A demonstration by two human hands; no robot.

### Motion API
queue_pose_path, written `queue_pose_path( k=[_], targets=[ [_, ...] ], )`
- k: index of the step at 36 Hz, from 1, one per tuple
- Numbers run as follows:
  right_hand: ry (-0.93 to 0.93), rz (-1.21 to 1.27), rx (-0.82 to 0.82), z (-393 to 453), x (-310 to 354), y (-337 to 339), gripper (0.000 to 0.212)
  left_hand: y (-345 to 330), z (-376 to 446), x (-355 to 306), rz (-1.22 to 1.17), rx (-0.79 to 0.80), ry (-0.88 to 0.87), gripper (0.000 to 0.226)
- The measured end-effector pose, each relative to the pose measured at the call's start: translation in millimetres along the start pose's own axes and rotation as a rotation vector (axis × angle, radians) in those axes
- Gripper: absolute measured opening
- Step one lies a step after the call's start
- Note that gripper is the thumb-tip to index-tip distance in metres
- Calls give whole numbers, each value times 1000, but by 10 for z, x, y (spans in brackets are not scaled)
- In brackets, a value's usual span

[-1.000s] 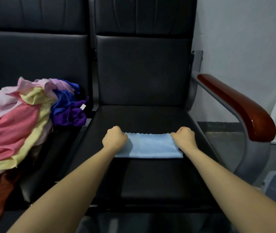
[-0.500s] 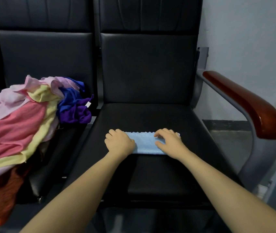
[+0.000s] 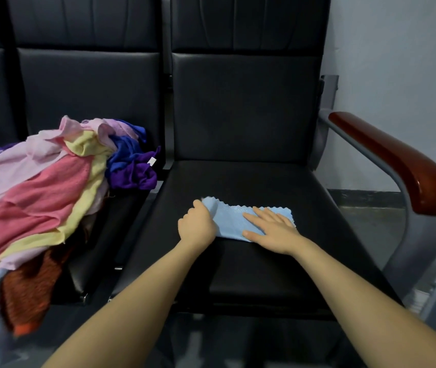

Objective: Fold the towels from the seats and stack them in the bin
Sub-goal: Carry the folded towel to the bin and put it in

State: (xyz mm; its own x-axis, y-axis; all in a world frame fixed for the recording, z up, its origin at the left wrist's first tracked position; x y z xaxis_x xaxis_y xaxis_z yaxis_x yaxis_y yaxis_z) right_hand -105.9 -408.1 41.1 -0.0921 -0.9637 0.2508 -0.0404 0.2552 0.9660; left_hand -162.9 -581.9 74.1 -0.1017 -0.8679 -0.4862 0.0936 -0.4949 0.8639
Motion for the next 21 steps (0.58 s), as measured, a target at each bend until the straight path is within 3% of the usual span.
queue_pose_path(
  k=[4, 8, 11, 14, 16, 21],
  targets=[
    [-37, -15, -27, -16, 132, -47, 60, 194, -14, -140, -364, -29, -130, 23],
    [-47, 59, -31, 10, 231, -47, 62, 315, -41, -280, -497, -59, -229, 32],
    [-70, 296, -96, 24, 205, 74, 61, 317, -64, -395, -533, -32, -261, 35],
    [-188, 631, -276, -34, 25, 265, 32, 264, -106, -556, -548, 6, -308, 38],
    [-272, 551, -394, -117, -149, 378, 9, 220, -153, -675, -550, 25, -334, 37],
    [-377, 449, -399, -340, -401, 463, 32, -61, -310, -983, -560, 203, -338, 46]
  ],
)
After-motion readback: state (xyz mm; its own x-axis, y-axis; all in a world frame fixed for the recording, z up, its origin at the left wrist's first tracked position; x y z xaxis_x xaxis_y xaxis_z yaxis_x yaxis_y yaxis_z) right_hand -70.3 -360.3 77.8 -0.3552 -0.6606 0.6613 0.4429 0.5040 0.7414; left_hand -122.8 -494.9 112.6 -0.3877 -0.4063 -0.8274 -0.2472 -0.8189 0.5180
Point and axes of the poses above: each hand's wrist, its own z-axis towards the middle knuckle, its own y-axis out of the back of the hand, x = y × z, the point moved 7 cm from there along z, towards the middle knuckle, and after that the axes turned 8 degrees about -x, right-handed, at the moved point
